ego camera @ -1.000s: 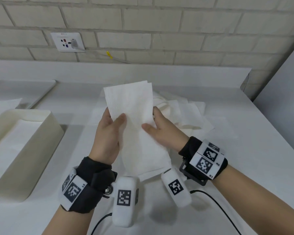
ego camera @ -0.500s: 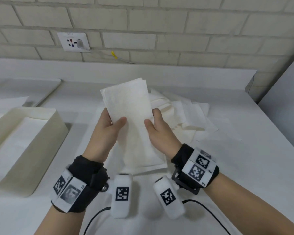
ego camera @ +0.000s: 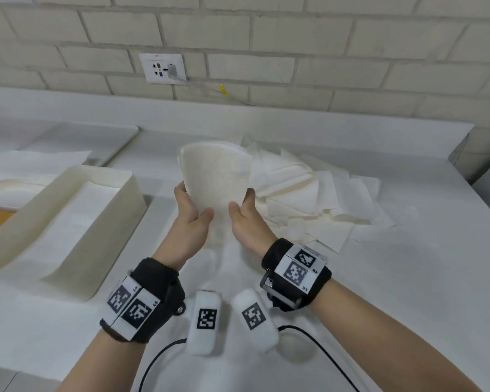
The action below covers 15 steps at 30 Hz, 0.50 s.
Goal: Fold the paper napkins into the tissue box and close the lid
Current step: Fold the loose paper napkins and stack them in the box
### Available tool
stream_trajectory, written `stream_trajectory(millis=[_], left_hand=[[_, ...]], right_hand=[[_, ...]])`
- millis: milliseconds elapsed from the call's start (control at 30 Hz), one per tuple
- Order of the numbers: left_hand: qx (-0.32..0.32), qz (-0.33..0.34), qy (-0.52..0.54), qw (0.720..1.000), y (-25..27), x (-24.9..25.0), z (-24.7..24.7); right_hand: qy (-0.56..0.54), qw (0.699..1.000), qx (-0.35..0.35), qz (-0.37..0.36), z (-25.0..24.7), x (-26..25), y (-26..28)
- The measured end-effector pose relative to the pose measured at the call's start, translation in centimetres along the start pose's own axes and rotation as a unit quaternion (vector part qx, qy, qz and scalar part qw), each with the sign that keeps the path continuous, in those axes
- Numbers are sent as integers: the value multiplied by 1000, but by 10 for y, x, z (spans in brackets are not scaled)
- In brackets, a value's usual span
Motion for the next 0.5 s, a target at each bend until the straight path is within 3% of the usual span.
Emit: stream_trajectory(millis=[200,367,500], left_hand=[[51,76,20,996,-1,13,-4],[39,13,-8,999,0,-11,-2],[80,64,10,995,-6,-2,-5]], right_hand=[[-57,998,-6,-24,5,-6,-7],[-16,1000,1,14,11,14,-11],[-35,999,-16,-15,11,2,-11]])
Point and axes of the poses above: each hand's wrist, its own y-axis away from the middle knuckle, its own z-axis out of the palm, x = y × z, the point moved 4 cm from there along -y, towards the middle knuckle, and after that the axes turned 3 degrees about x, right-handed, at the moved point
